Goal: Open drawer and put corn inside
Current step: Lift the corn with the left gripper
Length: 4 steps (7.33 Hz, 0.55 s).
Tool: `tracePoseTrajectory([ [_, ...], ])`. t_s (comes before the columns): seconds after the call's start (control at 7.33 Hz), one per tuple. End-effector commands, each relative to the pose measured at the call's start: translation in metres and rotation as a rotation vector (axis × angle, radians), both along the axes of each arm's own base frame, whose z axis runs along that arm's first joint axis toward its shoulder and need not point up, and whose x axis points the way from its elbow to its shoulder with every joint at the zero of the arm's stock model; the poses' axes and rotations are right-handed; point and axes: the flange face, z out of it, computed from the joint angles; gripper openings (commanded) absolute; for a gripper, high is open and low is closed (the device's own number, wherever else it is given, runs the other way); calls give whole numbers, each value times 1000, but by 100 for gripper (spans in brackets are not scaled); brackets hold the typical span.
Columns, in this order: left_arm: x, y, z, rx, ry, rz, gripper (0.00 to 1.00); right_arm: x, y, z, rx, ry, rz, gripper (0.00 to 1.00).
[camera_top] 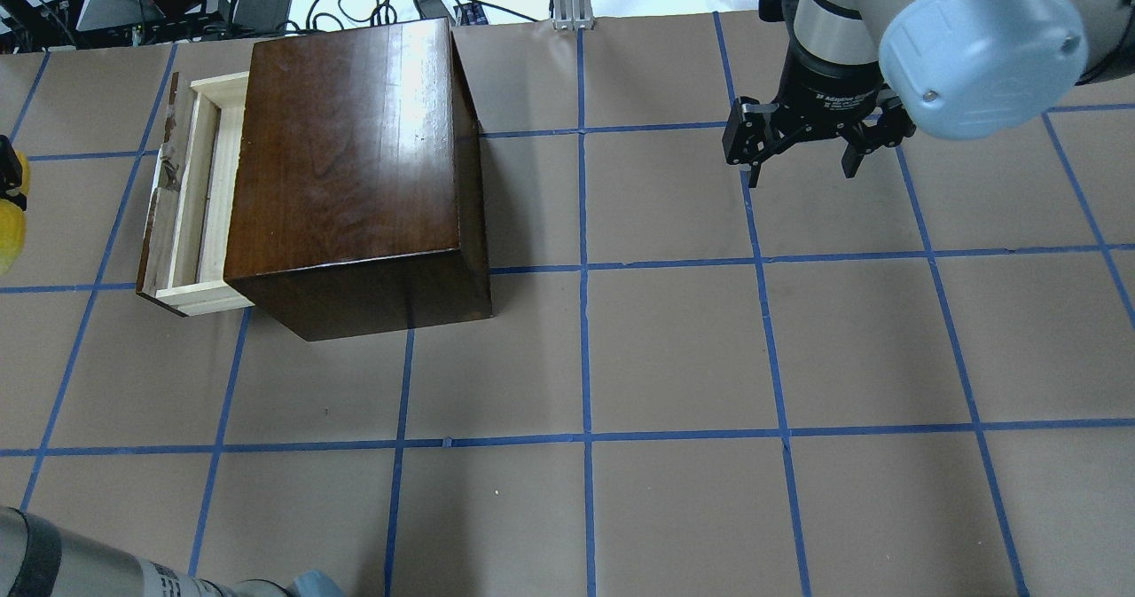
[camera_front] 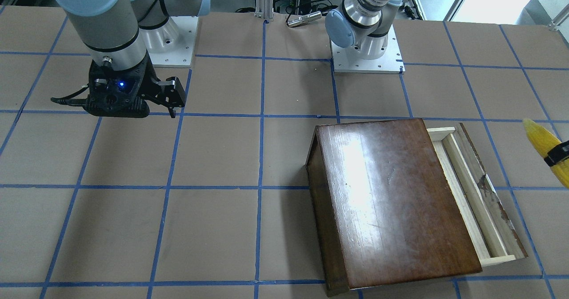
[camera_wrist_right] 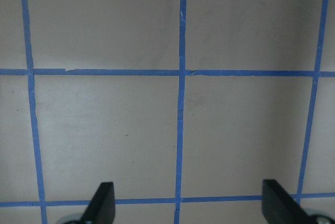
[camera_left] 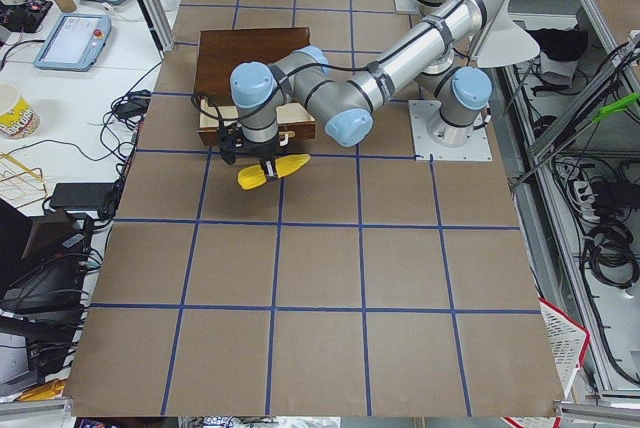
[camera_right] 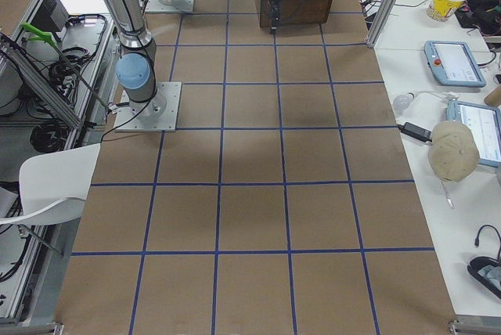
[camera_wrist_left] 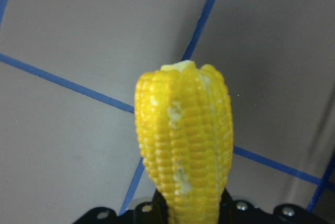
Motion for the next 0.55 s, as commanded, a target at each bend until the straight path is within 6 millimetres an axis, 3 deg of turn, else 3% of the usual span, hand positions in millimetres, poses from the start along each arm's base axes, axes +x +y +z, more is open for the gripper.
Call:
tracePoseTrajectory([
  [0.0,-82,-9,20,21,7,-143,9,0,0,0,-1,-3,0,100],
  [0.27,-129,-11,35,20,7,-231,9,0,0,0,1,-3,0,100],
  [0.41,-150,-17,31,23,10,-266,10,0,0,0,0,-1,0,100],
])
